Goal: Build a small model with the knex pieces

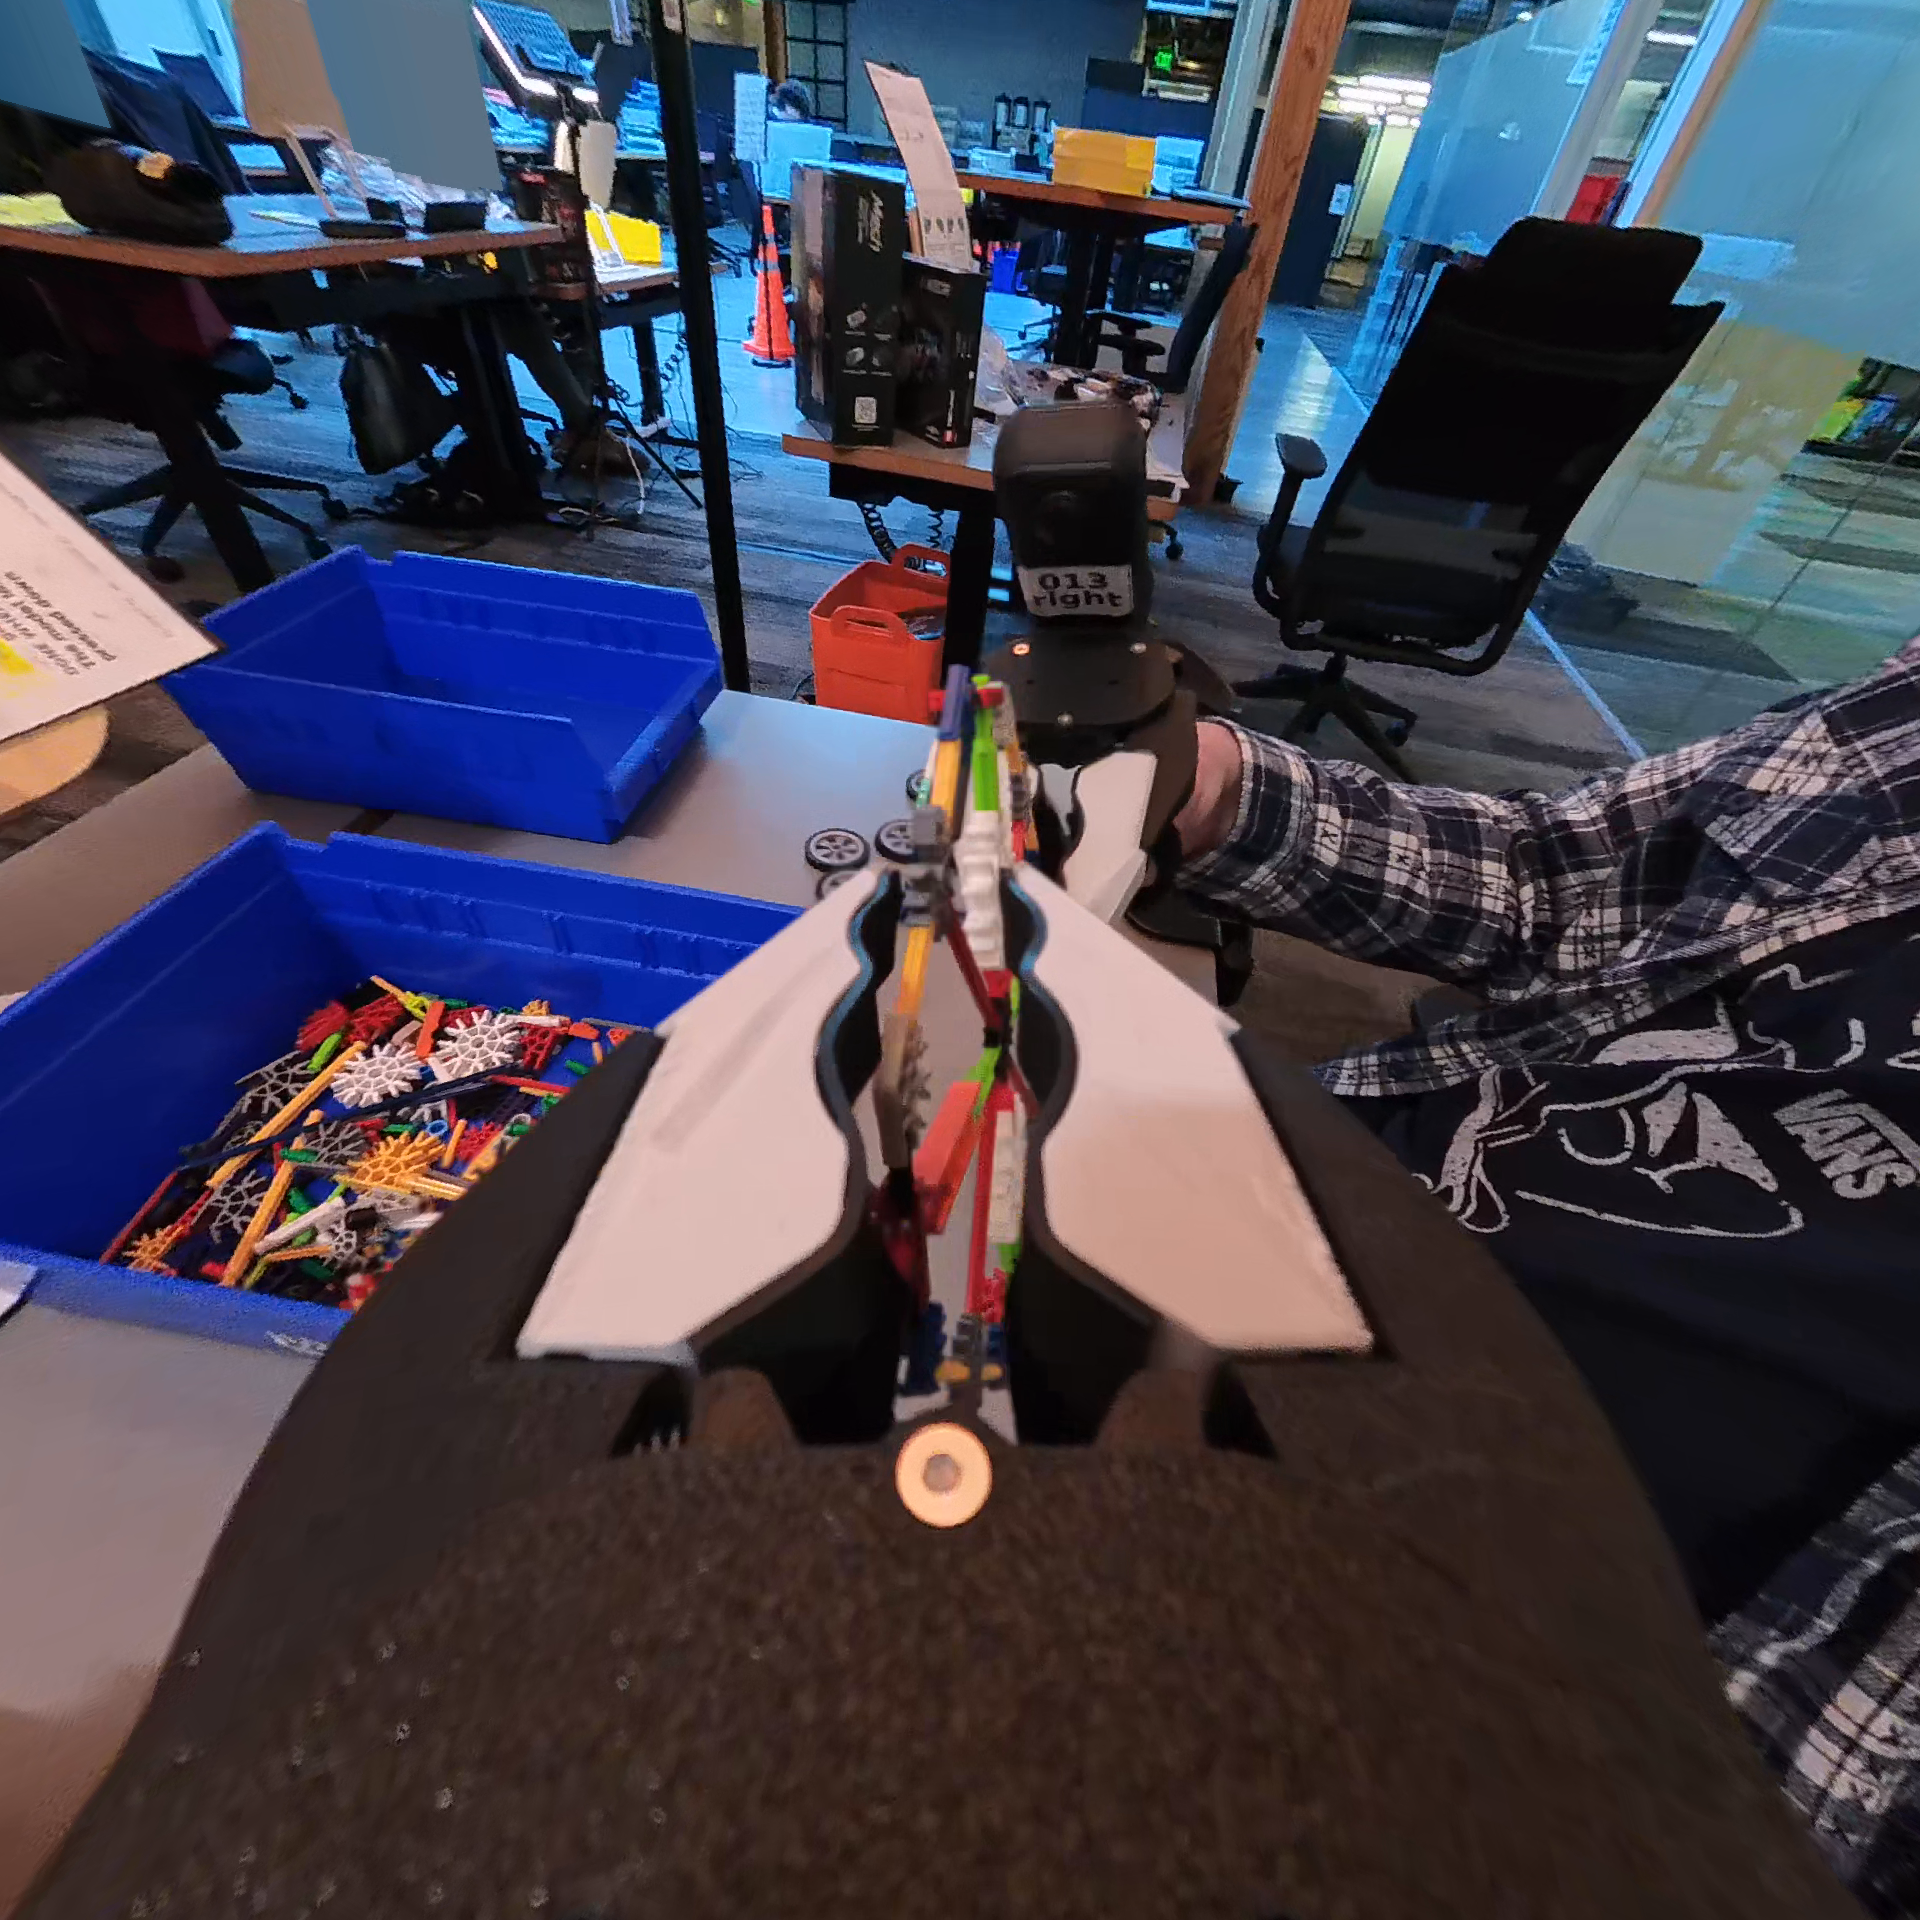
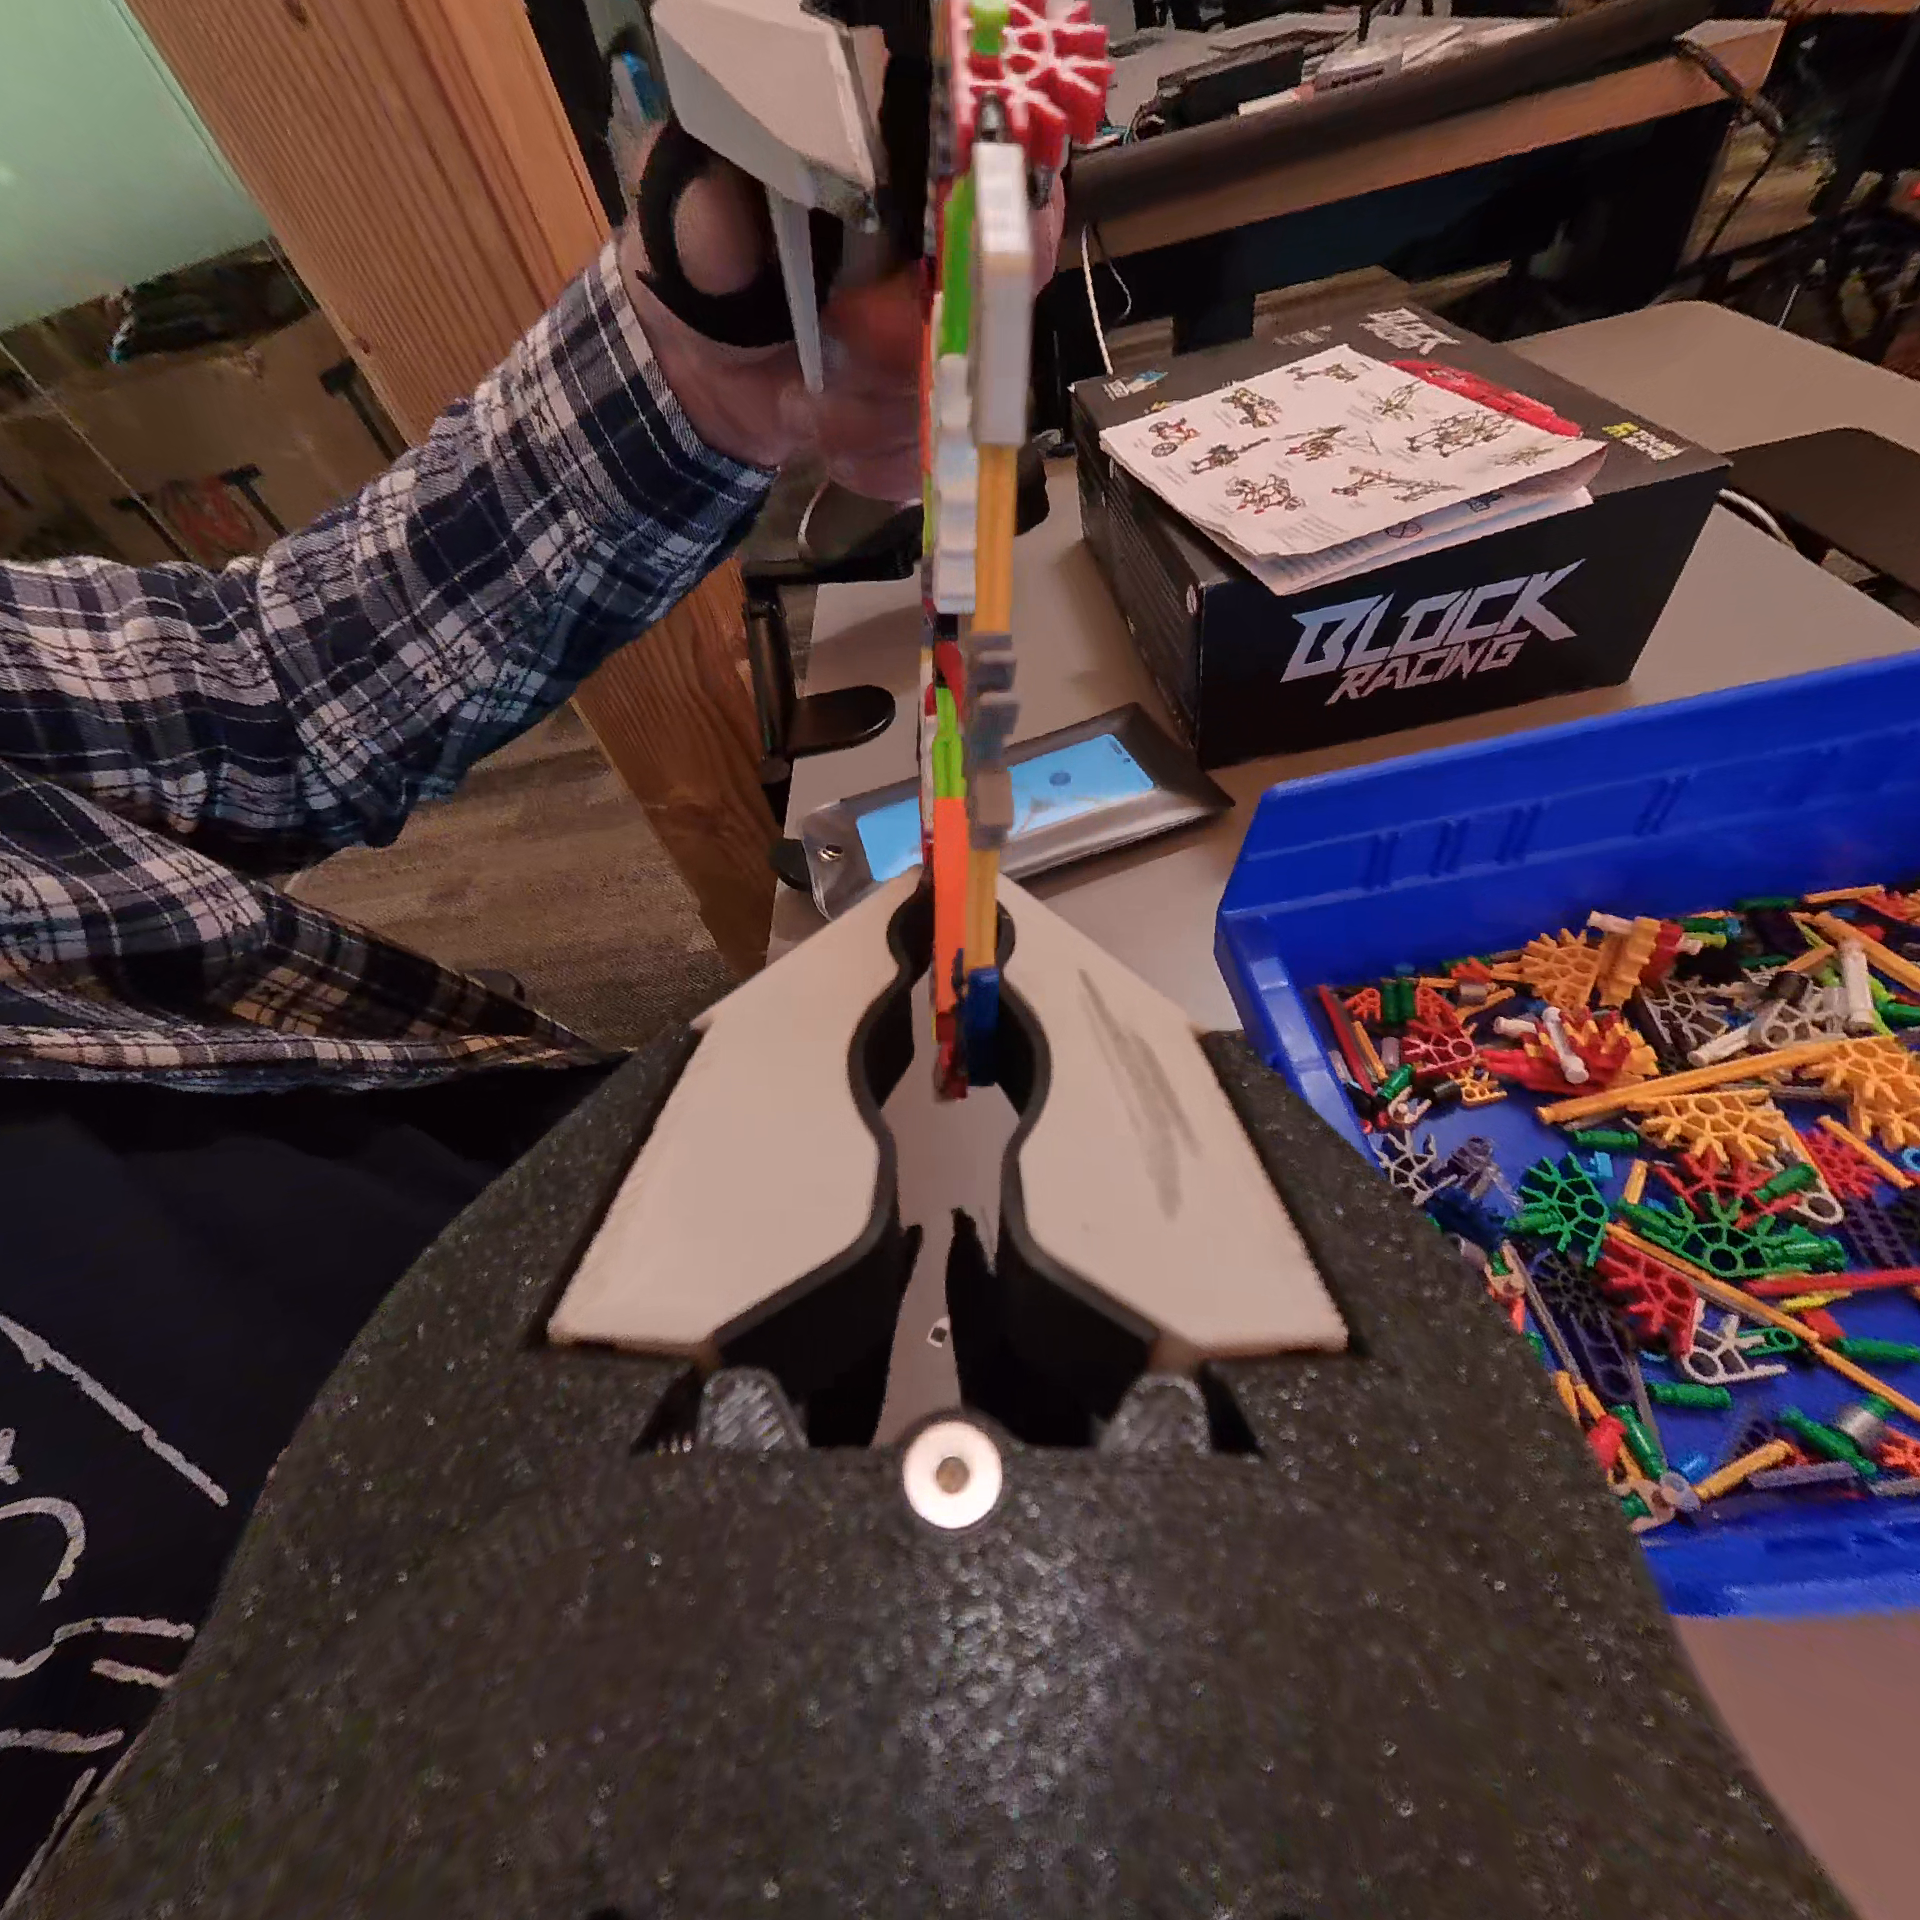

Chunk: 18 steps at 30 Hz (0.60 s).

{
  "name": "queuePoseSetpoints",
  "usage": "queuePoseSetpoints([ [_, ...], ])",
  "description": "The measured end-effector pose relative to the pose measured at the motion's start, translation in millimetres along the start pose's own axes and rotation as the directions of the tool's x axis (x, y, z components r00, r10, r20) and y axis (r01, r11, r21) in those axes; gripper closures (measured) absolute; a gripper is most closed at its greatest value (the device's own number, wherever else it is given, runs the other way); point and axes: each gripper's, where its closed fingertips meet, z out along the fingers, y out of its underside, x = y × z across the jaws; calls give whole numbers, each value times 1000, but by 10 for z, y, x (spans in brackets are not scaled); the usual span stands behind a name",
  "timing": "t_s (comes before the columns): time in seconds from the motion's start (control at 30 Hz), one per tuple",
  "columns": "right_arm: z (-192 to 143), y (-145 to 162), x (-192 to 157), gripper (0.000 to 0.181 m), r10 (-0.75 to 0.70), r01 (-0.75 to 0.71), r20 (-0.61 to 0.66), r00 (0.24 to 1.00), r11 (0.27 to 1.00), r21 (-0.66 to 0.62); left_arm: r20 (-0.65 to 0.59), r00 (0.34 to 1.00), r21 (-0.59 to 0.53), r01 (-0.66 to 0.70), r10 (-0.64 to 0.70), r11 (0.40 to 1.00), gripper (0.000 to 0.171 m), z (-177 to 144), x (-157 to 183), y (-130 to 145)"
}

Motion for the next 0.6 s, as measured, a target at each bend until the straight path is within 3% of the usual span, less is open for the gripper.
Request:
queuePoseSetpoints([
  [0.03,-10,-20,4,177,3,-3,1,1000,1000,9,1,1000,13,4,-4,1000,153,-29,-8,-12],
  [0.33,-48,-13,7,177,-38,37,-10,999,996,-81,19,1000,-14,21,-21,1000,147,-167,-40,223],
  [0.6,-58,-118,-1,177,-46,45,0,999,995,-92,0,999,84,38,-39,996,139,-320,-65,220],
])
